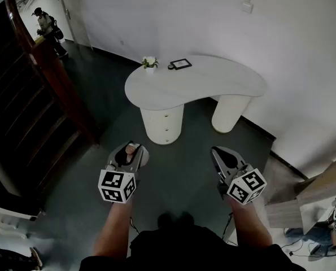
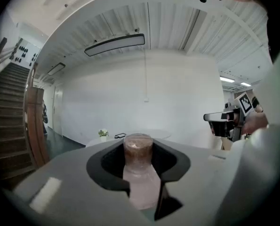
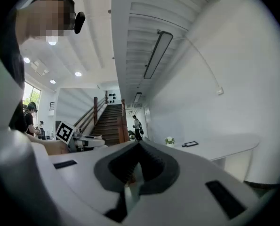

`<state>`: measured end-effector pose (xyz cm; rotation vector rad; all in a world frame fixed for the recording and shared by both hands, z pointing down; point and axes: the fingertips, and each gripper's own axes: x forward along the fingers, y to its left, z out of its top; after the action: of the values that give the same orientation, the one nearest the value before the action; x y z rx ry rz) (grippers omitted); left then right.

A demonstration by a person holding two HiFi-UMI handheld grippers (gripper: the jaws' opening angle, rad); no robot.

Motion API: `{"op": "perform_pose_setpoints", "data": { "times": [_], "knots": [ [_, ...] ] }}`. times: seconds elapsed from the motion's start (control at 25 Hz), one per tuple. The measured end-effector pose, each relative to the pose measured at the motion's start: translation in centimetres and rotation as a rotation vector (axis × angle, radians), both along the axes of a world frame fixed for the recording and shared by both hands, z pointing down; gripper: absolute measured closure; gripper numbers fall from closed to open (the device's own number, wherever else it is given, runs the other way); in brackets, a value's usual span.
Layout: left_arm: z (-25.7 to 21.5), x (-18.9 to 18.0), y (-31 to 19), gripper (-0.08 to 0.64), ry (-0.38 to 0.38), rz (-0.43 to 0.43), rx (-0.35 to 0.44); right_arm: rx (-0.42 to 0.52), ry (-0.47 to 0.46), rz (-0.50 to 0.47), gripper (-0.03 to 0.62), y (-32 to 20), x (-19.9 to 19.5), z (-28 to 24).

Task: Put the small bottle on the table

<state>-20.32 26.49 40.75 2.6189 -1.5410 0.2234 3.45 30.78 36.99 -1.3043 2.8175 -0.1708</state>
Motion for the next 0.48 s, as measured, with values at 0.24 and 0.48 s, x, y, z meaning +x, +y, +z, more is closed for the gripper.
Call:
{"op": "perform_pose_setpoints", "data": {
  "times": [0.24,0.48],
  "knots": [
    [-0.1,1.3,0.6,0.419,-0.002,0.005,-0.002,0.003,-0.012,-0.001,0.583,0.6,1.3,0.0],
    [-0.4,3.4,0.6,0.419,-0.013,0.004,-0.002,-0.008,-0.048,-0.003,0.581,0.8,3.9,0.4]
  ]
}}
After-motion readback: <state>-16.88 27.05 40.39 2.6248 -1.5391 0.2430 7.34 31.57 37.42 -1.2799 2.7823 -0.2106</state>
